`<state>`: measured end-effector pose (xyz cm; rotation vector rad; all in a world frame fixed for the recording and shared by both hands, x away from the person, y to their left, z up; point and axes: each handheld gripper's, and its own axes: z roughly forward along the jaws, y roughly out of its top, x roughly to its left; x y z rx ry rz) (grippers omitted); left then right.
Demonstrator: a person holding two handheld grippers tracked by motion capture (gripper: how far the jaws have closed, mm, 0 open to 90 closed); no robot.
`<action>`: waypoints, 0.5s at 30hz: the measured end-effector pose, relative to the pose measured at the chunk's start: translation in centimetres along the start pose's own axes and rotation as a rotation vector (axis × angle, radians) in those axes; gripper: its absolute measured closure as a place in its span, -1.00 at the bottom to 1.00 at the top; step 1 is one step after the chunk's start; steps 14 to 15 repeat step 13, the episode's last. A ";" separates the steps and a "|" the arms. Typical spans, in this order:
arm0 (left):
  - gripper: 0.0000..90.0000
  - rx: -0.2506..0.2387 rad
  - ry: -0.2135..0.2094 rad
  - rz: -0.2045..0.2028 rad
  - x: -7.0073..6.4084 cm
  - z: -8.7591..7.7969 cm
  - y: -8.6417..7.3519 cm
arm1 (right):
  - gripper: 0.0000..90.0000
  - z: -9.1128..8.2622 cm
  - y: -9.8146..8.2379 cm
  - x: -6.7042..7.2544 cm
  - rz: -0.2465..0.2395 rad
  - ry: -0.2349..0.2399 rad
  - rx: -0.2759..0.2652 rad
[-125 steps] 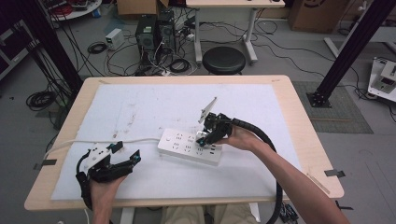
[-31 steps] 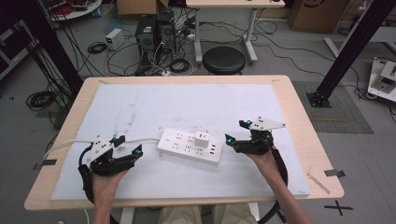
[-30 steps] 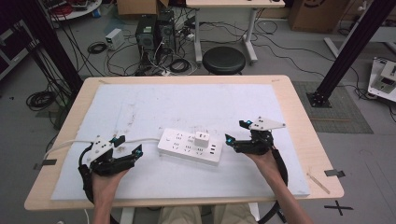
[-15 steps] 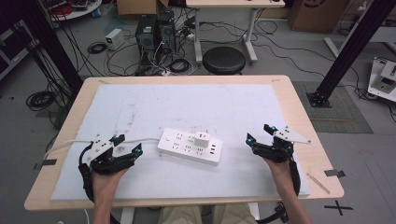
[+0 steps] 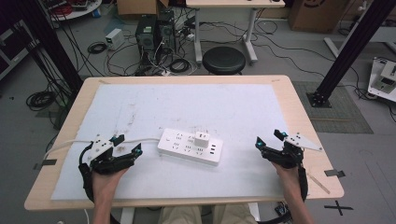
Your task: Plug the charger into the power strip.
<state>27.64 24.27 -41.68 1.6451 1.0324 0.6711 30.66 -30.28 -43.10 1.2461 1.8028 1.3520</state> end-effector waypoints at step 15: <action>-0.46 -0.012 -0.007 0.005 0.0 0.0 -0.1 | -0.58 0.1 -0.5 -0.3 0.006 0.003 0.016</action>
